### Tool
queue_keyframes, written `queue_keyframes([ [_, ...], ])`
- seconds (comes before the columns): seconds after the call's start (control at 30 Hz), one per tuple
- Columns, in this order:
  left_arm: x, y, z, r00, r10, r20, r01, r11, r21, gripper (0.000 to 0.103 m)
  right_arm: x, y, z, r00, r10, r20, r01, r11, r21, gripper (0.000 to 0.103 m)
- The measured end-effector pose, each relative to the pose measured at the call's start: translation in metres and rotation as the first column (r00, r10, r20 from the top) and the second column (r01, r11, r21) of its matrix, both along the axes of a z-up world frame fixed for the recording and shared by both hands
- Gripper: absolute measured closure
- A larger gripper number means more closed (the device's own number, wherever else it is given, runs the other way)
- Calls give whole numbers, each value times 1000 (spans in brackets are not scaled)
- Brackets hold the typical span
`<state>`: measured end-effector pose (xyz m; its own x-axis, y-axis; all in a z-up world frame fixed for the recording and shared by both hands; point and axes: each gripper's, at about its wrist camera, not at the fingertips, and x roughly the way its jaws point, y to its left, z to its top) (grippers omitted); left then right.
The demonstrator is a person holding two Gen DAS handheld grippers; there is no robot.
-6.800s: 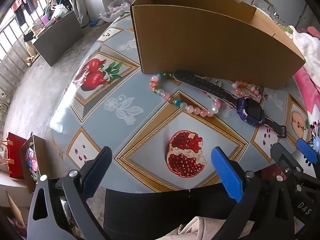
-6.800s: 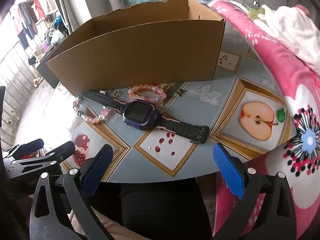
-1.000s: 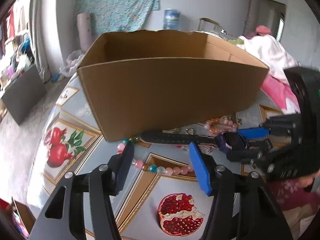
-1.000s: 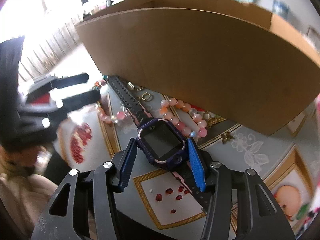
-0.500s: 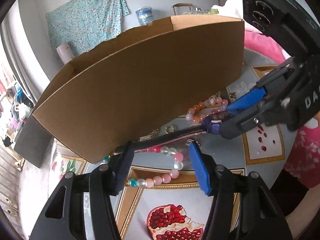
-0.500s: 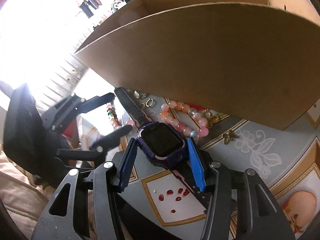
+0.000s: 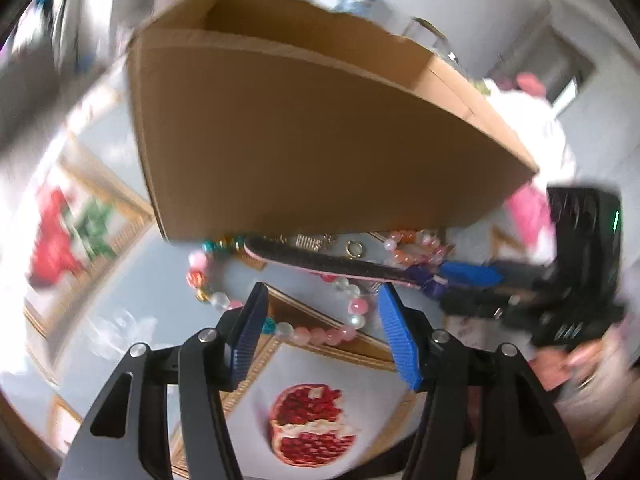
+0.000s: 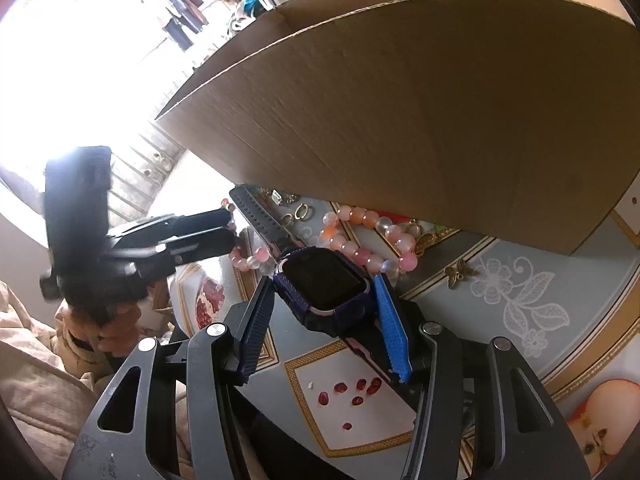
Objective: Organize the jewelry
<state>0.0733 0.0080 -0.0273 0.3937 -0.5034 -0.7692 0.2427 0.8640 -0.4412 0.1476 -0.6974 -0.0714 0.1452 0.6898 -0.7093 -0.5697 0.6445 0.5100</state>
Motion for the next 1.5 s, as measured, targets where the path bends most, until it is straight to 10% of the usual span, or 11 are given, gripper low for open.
queue_keyframes([
  [0.27, 27, 9, -7, 992, 83, -100, -99, 980, -172, 48, -7, -3, 0, 998, 19, 56, -18, 1000, -24, 55],
  [0.83, 10, -36, 4, 984, 59, 166, -88, 981, 173, 97, -29, 23, 8, 966, 83, 244, -30, 976, -215, 55],
  [1.5, 0, -21, 20, 970, 35, 239, -56, 995, 83, 100, -56, 7, 4, 939, 223, 261, -95, 899, -427, 52],
])
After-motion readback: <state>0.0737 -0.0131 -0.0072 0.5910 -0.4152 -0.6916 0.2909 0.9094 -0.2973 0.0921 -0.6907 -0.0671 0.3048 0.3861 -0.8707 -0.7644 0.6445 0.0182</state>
